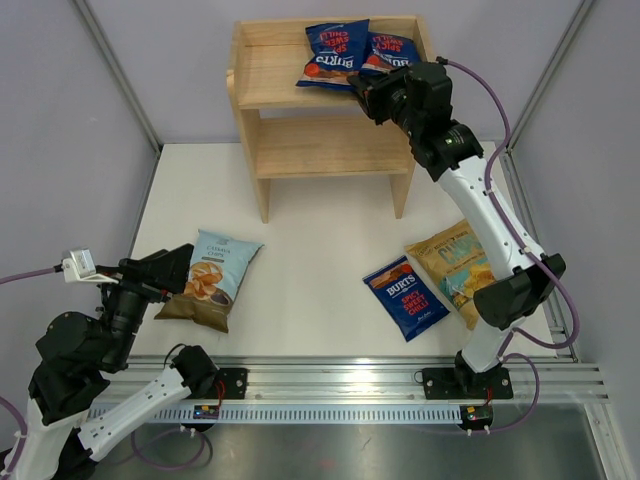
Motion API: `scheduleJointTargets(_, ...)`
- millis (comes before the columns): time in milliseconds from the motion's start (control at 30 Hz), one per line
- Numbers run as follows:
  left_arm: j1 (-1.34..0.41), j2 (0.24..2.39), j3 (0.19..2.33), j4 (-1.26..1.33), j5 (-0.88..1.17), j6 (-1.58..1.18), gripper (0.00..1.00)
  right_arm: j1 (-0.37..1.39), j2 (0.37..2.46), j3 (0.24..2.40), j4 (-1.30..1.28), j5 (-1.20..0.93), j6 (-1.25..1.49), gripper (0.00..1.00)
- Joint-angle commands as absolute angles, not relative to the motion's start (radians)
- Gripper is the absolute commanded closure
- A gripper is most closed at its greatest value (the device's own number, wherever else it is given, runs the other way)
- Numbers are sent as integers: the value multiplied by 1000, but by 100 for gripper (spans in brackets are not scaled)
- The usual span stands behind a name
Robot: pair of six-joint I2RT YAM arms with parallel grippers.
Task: Place and organize the chips bags onto the shelf
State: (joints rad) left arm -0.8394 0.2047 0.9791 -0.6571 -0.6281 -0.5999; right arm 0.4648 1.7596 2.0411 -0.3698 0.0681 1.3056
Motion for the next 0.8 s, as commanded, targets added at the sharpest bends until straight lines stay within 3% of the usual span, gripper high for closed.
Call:
scheduleJointTargets(0, -841, 219, 976, -617, -620, -600, 16, 488, 1736, 2014, -361, 37, 1336, 78)
scheduleJointTargets(367, -839, 218, 969, -615, -615, -601, 16, 500, 1687, 1916, -317, 55, 1344, 71)
scheduleJointTargets(400, -839, 218, 968, -615, -614, -601, 16, 500, 1696, 1930, -331, 51, 1338, 62)
scheduleJointTargets(533, -839, 216, 968, -614, -612, -603, 16, 502, 1706, 1959, -354, 37, 1338, 50)
scheduleJointTargets(600, -839, 213, 969, -617, -611, -601, 16, 502, 1690, 1944, -359, 49, 1338, 36)
scheduleJointTargets(767, -839, 212, 973, -620, -617, -594, 16, 502, 1651, 1893, -354, 34, 1316, 31)
